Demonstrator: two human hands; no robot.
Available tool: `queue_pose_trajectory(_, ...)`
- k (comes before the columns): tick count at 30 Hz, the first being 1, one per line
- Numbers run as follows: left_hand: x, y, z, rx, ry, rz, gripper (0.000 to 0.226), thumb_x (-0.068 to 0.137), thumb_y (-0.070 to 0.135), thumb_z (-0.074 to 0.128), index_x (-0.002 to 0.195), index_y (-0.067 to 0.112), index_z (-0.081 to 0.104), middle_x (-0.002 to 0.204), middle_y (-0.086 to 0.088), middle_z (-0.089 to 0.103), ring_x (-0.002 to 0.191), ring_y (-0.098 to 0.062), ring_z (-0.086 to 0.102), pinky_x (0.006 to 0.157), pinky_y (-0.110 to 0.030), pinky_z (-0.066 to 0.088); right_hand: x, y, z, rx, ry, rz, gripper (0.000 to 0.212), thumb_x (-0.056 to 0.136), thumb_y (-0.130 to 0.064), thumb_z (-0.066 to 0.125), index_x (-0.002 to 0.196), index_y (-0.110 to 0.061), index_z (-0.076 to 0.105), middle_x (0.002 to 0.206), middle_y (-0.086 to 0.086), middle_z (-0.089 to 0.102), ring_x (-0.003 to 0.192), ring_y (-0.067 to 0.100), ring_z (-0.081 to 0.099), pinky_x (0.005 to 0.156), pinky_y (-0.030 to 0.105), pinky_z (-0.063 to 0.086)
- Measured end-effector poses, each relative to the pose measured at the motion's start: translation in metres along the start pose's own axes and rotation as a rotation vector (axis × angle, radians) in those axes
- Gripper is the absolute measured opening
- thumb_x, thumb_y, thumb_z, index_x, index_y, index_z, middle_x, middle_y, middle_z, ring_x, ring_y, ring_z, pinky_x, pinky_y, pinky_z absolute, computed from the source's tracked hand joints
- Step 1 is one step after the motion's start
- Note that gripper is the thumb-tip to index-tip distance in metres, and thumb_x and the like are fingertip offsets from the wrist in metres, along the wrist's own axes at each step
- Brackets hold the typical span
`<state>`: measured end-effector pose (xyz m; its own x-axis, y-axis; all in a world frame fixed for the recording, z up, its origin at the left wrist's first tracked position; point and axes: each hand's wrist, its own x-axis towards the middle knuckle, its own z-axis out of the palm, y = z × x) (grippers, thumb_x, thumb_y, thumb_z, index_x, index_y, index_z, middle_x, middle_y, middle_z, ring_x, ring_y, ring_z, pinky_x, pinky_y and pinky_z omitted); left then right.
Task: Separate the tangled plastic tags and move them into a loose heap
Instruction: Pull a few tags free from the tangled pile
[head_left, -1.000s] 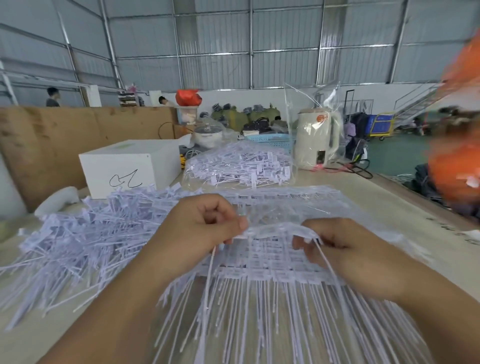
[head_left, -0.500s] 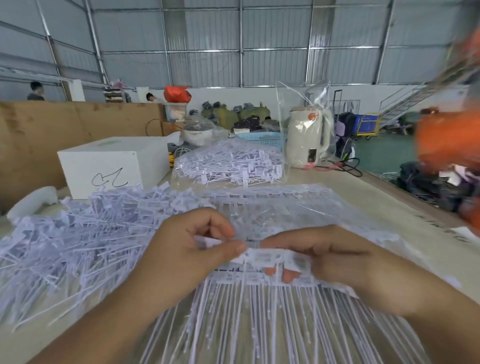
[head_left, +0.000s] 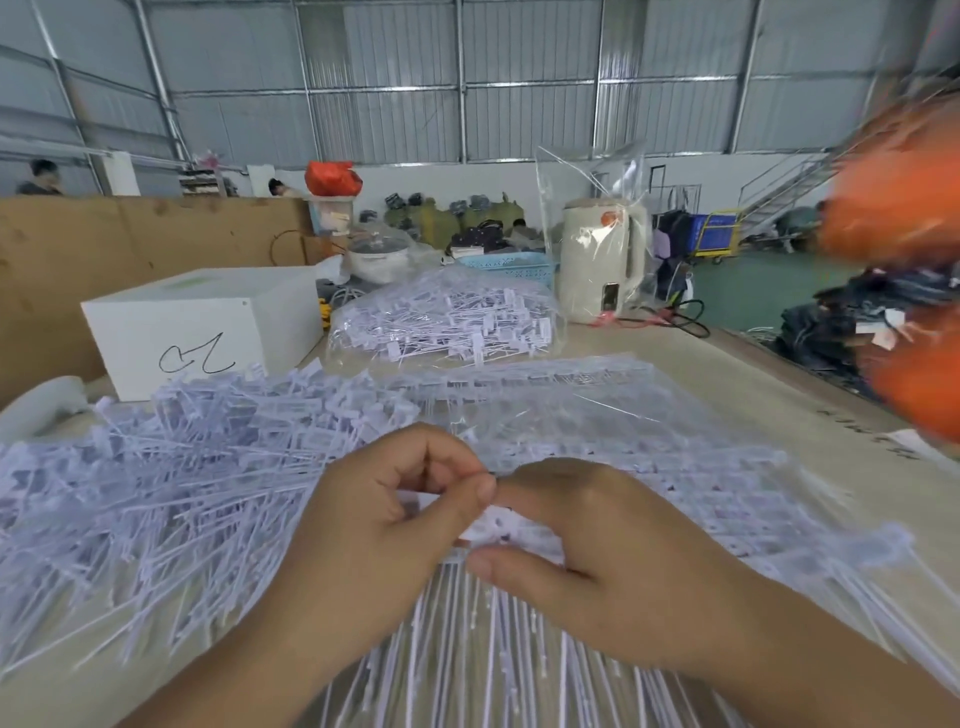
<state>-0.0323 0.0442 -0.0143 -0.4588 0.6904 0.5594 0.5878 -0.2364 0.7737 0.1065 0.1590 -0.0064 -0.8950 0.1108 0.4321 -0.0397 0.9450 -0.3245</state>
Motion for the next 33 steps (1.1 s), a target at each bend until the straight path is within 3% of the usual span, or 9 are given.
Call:
queue_pose_trajectory(2, 0.000, -0.003, 0.000, -0.020, -0.011, -0.006, 0.006, 0.069, 0.034, 0.076, 0.073, 0.033, 0.072, 0.066, 0.008, 0.065, 0.064, -0.001, 0.060, 0.060, -0.010, 0.045, 0.002, 0.001, 0.002, 0.070, -0.021, 0.061, 0.013, 0.093, -0.044, 0.059, 0.095, -0.032, 0.061, 0.063, -0.013, 0.055, 0.057, 0.002, 0.052, 0.053, 0.021, 0.040)
queue_pose_trajectory(5, 0.002, -0.008, -0.006, -0.179, -0.061, -0.101, 0.028, 0.060, 0.048, 0.077, 0.078, 0.026, 0.075, 0.072, -0.003, 0.069, 0.067, -0.013, 0.065, 0.066, -0.023, 0.051, 0.003, 0.003, 0.002, 0.142, -0.023, 0.148, 0.015, 0.090, -0.045, 0.063, 0.094, -0.031, 0.063, 0.071, -0.005, 0.063, 0.057, 0.007, 0.055, 0.058, 0.028, 0.046)
queue_pose_trajectory(9, 0.006, -0.009, -0.014, -0.414, -0.184, -0.267, 0.051, 0.046, 0.052, 0.091, 0.070, 0.011, 0.072, 0.064, -0.014, 0.064, 0.049, -0.021, 0.058, 0.052, -0.026, 0.051, 0.002, 0.006, -0.003, 0.143, 0.033, 0.187, 0.013, 0.090, -0.043, 0.063, 0.088, -0.030, 0.060, 0.070, -0.007, 0.058, 0.063, 0.009, 0.055, 0.058, 0.028, 0.043)
queue_pose_trajectory(15, 0.002, -0.004, -0.015, -0.227, -0.239, -0.285, 0.028, 0.077, 0.043, 0.074, 0.068, 0.017, 0.068, 0.048, -0.010, 0.053, 0.041, -0.017, 0.043, 0.043, -0.019, 0.038, 0.004, 0.000, -0.009, 0.004, -0.058, 0.213, 0.021, 0.092, -0.048, 0.056, 0.083, -0.029, 0.055, 0.073, -0.005, 0.056, 0.068, 0.011, 0.055, 0.065, 0.037, 0.048)
queue_pose_trajectory(18, 0.000, -0.003, -0.011, -0.080, -0.233, -0.271, 0.028, 0.083, 0.044, 0.062, 0.064, 0.025, 0.065, 0.047, -0.002, 0.055, 0.043, -0.014, 0.046, 0.044, -0.019, 0.038, 0.006, -0.002, -0.012, -0.196, -0.082, 0.226, 0.035, 0.091, -0.049, 0.054, 0.066, -0.027, 0.043, 0.066, -0.007, 0.048, 0.067, 0.012, 0.050, 0.054, 0.025, 0.031)
queue_pose_trajectory(20, -0.003, -0.004, -0.007, 0.024, -0.233, -0.219, 0.029, 0.079, 0.051, 0.054, 0.068, 0.026, 0.065, 0.049, -0.002, 0.058, 0.044, -0.014, 0.048, 0.046, -0.021, 0.038, 0.006, -0.004, -0.010, -0.271, -0.093, 0.255, 0.030, 0.092, -0.048, 0.052, 0.072, -0.028, 0.042, 0.070, -0.010, 0.043, 0.071, 0.014, 0.048, 0.053, 0.019, 0.023)
queue_pose_trajectory(23, -0.007, -0.006, -0.007, 0.200, -0.242, -0.077, 0.032, 0.086, 0.058, 0.049, 0.073, 0.033, 0.063, 0.053, 0.000, 0.062, 0.043, -0.014, 0.051, 0.048, -0.023, 0.039, 0.004, -0.003, -0.004, -0.169, -0.130, 0.325, 0.016, 0.092, -0.045, 0.052, 0.085, -0.032, 0.046, 0.076, -0.012, 0.047, 0.068, 0.009, 0.049, 0.052, 0.024, 0.031)
queue_pose_trajectory(28, -0.007, -0.001, -0.014, 0.248, -0.163, 0.062, 0.034, 0.083, 0.060, 0.046, 0.073, 0.032, 0.061, 0.053, -0.004, 0.057, 0.043, -0.015, 0.049, 0.045, -0.016, 0.034, 0.002, 0.003, -0.004, 0.025, -0.133, 0.381, 0.040, 0.089, -0.059, 0.054, 0.068, -0.026, 0.043, 0.061, -0.006, 0.047, 0.050, 0.004, 0.044, 0.052, 0.028, 0.033)
queue_pose_trajectory(33, -0.003, 0.001, -0.009, 0.001, -0.051, -0.046, 0.025, 0.086, 0.043, 0.052, 0.073, 0.026, 0.066, 0.054, -0.005, 0.059, 0.046, -0.020, 0.049, 0.047, -0.028, 0.039, 0.001, 0.006, 0.002, 0.287, 0.049, 0.294, 0.044, 0.094, -0.046, 0.058, 0.065, -0.017, 0.043, 0.049, -0.006, 0.038, 0.043, 0.009, 0.033, 0.050, 0.031, 0.029)
